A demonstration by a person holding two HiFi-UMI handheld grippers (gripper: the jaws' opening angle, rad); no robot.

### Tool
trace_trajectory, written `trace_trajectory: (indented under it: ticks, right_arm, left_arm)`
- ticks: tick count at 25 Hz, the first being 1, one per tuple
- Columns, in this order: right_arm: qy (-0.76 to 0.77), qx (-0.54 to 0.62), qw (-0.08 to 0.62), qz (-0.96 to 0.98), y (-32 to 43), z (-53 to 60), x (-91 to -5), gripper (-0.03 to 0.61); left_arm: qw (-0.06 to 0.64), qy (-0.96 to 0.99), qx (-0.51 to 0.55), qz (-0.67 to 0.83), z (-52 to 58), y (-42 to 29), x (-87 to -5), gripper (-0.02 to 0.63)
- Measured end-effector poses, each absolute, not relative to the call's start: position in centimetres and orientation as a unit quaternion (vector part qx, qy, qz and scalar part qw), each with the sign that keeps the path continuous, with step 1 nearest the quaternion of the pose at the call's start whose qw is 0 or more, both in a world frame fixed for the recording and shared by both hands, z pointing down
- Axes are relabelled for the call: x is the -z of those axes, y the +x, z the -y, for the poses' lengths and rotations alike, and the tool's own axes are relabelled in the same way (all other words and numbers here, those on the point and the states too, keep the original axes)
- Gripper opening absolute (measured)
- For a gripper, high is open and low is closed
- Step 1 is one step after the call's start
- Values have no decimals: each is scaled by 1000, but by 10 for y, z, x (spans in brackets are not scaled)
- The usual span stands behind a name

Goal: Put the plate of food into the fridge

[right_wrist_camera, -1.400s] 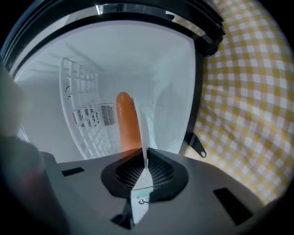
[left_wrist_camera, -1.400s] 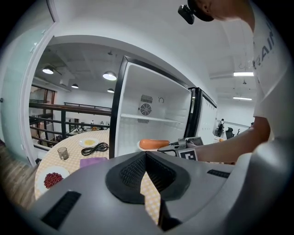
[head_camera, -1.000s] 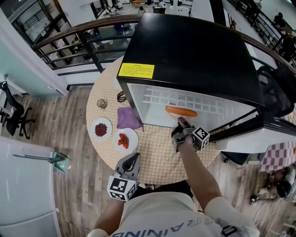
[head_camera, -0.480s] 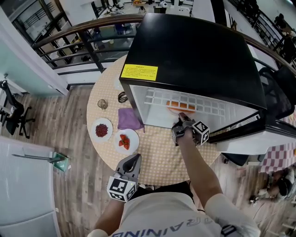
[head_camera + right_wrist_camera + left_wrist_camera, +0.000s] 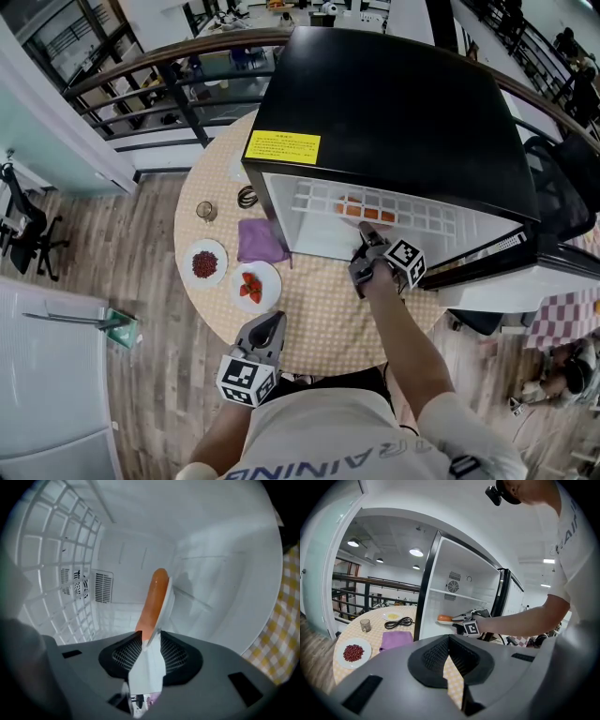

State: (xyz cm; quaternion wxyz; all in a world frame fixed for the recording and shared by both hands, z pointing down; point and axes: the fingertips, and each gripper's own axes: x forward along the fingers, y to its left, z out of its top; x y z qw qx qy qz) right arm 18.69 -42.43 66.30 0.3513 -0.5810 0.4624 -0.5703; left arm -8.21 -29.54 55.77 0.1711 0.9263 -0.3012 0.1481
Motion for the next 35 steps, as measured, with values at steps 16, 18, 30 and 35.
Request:
trace_trajectory:
  ticks: [16,18,30,35]
  right_arm:
    - [-614,537,115,-567,161,421,-673,221]
    - [-617,534,88,-572,158,419,-677,221]
    - [-630,512,35,-582,150,395,-675,213]
    - [-638,479,48,-601,146,374,-651,40]
  left_arm:
    - [230,911,-147,308,291,-92,-576,8]
    - [230,912,-148,306,291,-91,-576,8]
    - [229,916,-140,299,293,-81,-571,8]
    - [219,923,-131,290,296,-72,-561,8]
